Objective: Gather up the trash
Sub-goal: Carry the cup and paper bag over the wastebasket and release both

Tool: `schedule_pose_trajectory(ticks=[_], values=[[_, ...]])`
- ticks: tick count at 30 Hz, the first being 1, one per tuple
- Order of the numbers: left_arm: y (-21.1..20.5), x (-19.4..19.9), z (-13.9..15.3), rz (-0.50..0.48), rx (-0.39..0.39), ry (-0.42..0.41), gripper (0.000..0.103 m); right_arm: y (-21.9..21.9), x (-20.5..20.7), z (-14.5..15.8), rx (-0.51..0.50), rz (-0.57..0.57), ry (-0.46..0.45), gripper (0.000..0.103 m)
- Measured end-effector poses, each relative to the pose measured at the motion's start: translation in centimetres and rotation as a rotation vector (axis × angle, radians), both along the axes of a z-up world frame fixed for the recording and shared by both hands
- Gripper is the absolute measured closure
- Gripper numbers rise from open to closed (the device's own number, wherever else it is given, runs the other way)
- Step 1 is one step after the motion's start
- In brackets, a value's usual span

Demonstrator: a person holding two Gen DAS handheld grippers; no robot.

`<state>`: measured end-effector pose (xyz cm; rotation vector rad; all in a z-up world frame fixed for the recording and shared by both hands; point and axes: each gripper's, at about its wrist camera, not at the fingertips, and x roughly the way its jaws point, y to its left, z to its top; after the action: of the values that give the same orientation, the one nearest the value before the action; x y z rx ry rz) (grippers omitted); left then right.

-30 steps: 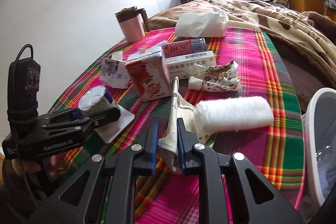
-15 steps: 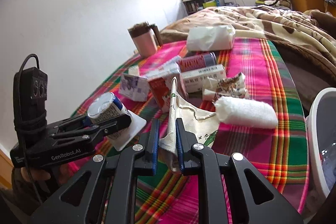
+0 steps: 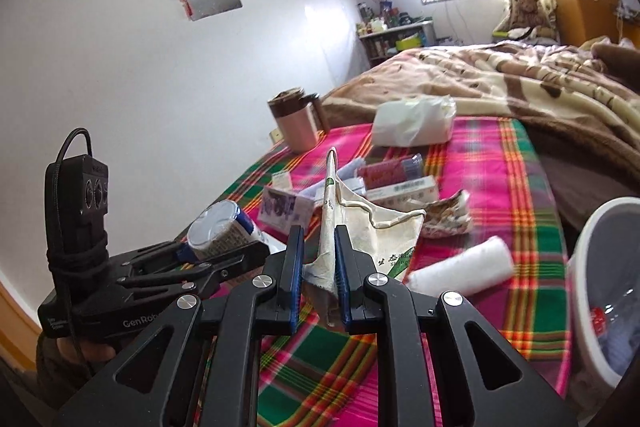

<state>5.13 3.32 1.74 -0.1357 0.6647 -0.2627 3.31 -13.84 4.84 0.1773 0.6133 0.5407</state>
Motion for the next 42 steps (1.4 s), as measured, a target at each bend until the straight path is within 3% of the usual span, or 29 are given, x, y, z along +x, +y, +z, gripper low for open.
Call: schedule_pose_trajectory(ticks=[17,42], values=[[-6.6,0.6,2.1,-0.126,0.028,-0.057,0.051,-5.3,-0.9,1.1,-0.060,-0.178,-0.059,0.088],[-20.5,3.3,1.9,-0.383,0.038,-0.054,0.051,-16.3,-2.3,-0.1,-0.154,-0.547,-0.013,0.088]])
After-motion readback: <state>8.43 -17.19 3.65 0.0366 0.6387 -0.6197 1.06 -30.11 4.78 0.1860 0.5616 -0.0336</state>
